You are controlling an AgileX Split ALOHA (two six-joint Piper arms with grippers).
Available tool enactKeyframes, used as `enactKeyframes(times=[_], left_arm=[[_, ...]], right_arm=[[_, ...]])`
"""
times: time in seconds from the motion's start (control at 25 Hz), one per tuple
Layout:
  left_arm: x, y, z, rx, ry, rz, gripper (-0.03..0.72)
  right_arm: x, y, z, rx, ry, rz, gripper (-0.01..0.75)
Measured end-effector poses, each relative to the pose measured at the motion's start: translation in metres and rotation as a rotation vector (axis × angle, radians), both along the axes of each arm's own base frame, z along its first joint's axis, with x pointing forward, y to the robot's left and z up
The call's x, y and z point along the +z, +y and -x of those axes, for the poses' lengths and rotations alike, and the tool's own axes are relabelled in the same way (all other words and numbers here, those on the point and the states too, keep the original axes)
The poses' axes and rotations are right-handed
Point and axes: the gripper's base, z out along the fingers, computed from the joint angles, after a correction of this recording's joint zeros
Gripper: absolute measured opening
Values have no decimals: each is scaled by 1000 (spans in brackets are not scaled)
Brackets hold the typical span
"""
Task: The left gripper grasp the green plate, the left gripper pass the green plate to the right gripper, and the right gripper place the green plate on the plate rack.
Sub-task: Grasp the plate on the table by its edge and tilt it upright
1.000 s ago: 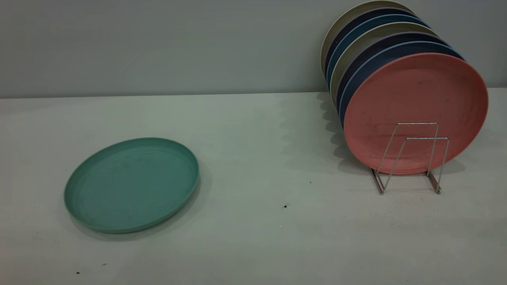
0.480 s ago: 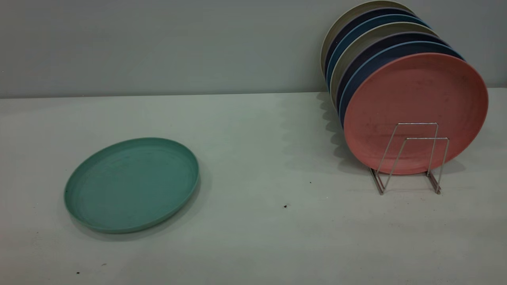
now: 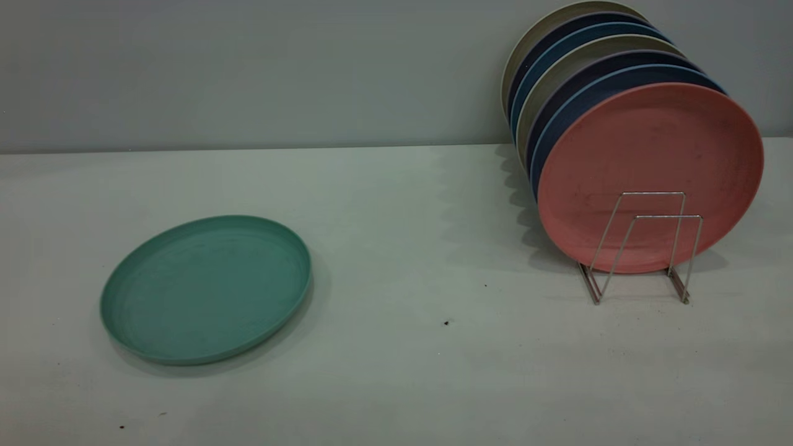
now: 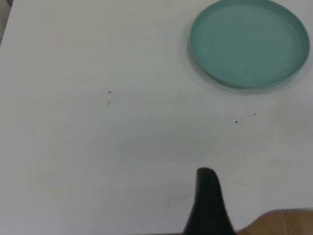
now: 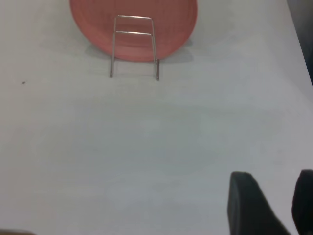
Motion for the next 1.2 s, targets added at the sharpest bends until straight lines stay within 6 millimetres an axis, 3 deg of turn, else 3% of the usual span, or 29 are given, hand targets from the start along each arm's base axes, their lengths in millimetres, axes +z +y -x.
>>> enactKeyframes(times=[0.32,0.52,0.72,0.92,1.2], left_arm=[[2,3,-2,17,12,-25,580],[23,3,-29,16,108,-29,580],[44,-2,-88,-17,204,36,580],[55,-7,-149,-48,273,100,580],[42,-12,-226,-55,348,190,580]], right_arm=[[1,1,0,5,-4,-8,247],[16,3,-17,18,27,-36,338],[35,4,-56,17,96,-56,444],[52,6,-102,73,79,-32,472],[39,26,-165,293,108,-120,471]])
